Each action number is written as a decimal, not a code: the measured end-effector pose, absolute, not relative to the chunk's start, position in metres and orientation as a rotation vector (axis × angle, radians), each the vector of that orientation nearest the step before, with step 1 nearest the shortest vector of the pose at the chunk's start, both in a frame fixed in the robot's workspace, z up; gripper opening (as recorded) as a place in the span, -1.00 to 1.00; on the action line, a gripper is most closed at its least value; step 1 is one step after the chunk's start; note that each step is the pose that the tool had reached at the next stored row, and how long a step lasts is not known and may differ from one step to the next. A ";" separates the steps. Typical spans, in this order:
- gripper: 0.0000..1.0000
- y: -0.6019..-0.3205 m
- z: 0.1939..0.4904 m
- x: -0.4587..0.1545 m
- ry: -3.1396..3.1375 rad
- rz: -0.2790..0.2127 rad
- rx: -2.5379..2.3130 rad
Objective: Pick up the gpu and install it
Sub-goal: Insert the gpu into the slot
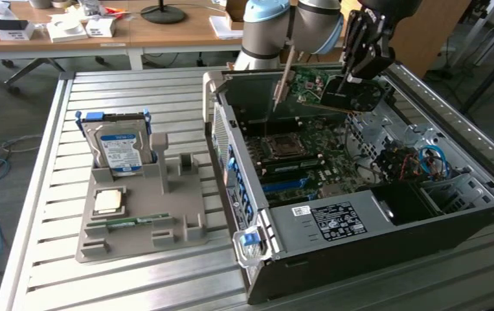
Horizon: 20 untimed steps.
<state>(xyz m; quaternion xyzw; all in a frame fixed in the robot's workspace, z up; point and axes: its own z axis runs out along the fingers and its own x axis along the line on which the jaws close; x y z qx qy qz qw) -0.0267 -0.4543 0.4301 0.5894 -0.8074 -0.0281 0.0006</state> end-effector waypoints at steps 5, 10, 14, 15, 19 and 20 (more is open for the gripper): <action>-0.47 -0.454 0.430 -0.027 -2.446 -0.088 1.963; -0.47 -0.454 0.429 -0.027 -2.352 -0.088 2.071; -0.47 -0.454 0.429 -0.027 -2.278 -0.087 2.150; -0.47 -0.454 0.429 -0.027 -2.269 -0.087 2.158; -0.47 -0.454 0.428 -0.027 -2.262 -0.087 2.166; -0.47 -0.454 0.428 -0.027 -2.259 -0.088 2.170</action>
